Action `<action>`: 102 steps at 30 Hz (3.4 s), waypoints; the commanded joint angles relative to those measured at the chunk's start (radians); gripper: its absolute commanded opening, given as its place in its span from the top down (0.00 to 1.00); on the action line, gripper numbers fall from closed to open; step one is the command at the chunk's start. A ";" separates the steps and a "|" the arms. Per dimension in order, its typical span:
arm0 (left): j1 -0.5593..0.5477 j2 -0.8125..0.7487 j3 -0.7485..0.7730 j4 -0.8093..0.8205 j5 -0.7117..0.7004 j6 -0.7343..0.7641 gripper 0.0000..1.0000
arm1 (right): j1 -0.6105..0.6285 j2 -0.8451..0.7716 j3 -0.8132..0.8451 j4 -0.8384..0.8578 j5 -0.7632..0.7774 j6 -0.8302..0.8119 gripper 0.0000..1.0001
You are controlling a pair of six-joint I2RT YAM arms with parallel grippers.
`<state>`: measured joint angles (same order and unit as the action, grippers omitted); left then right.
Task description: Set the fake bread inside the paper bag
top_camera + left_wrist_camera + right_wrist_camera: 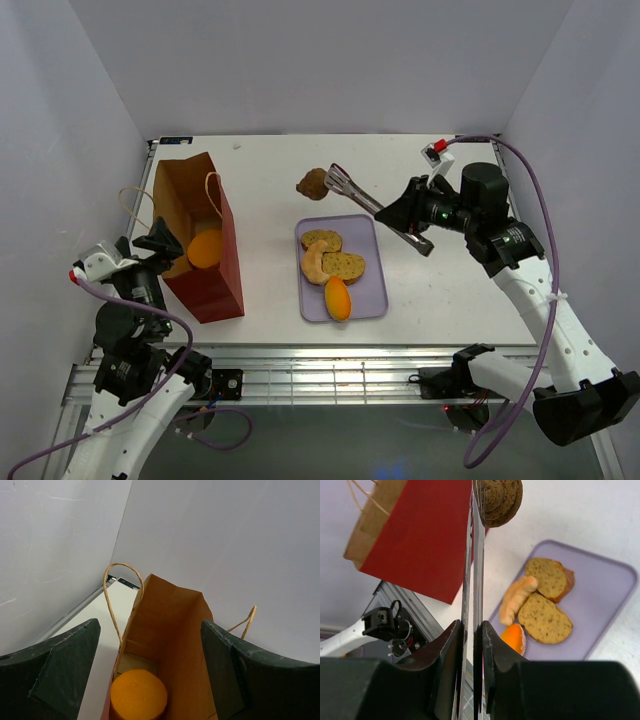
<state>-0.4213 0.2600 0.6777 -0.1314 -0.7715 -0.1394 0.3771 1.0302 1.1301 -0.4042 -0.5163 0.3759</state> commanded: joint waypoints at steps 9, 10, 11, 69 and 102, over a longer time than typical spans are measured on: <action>-0.005 -0.016 -0.010 0.000 -0.023 0.009 0.08 | 0.123 0.198 0.339 0.188 -0.090 0.070 0.92; -0.005 -0.018 -0.010 0.001 -0.022 0.009 0.08 | 0.134 0.214 0.362 0.186 -0.087 0.070 0.92; -0.005 -0.018 -0.010 0.001 -0.020 0.009 0.08 | 0.143 0.229 0.413 0.185 -0.083 0.070 0.92; -0.014 -0.030 -0.018 0.012 -0.005 0.015 0.08 | 0.467 0.619 0.772 0.140 0.058 0.066 0.55; -0.016 -0.019 -0.018 0.012 0.008 0.018 0.08 | 0.358 0.048 0.050 0.157 0.340 0.069 0.54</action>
<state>-0.4343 0.2298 0.6624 -0.1261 -0.7807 -0.1307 0.7452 1.1282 1.2316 -0.2855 -0.2279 0.4389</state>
